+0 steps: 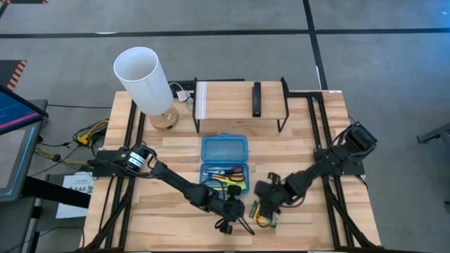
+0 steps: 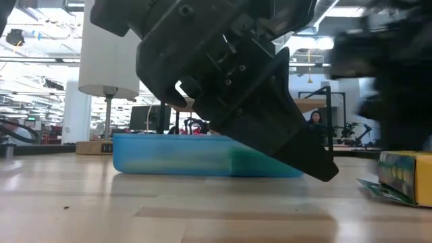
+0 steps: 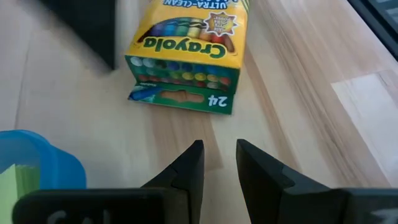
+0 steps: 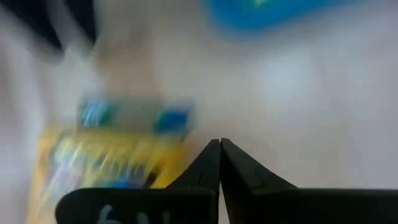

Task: Pack school essentials
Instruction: Put the crayon box into the blue supply box

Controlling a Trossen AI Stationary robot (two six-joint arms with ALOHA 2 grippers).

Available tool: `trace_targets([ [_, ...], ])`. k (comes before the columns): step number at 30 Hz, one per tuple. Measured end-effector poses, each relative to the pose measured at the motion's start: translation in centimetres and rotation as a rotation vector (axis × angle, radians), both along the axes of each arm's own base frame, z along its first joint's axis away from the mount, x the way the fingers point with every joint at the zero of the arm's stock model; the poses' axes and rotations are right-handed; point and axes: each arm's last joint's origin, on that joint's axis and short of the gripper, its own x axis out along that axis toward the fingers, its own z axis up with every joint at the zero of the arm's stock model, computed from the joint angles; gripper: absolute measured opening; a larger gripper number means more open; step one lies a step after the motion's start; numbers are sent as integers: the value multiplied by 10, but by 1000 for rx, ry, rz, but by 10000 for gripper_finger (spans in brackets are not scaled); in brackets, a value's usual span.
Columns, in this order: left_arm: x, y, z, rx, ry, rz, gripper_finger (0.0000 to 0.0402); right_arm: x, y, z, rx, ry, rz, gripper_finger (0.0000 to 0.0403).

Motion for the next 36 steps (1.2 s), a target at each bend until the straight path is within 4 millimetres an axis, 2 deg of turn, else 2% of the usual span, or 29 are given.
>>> trace_targets([
  [6,-2,-3,0,2,4,-6,82,24,-6,9,91,-133,90,26],
  [10,-3,-4,-1,0,8,-7,82,20,-10,27,59,-84,72,26],
  [18,-3,-6,-1,4,6,-14,82,-32,11,62,38,-44,-2,26],
  [22,-2,-6,1,-1,-11,-12,82,-55,33,58,77,16,-6,26],
  [27,2,-8,6,-19,-77,-21,82,-69,57,37,105,104,-9,26],
  [30,4,-8,8,-20,-108,-30,81,-68,63,23,87,134,-19,26],
  [36,4,-6,8,-18,-101,-25,81,-48,61,3,94,135,2,26],
])
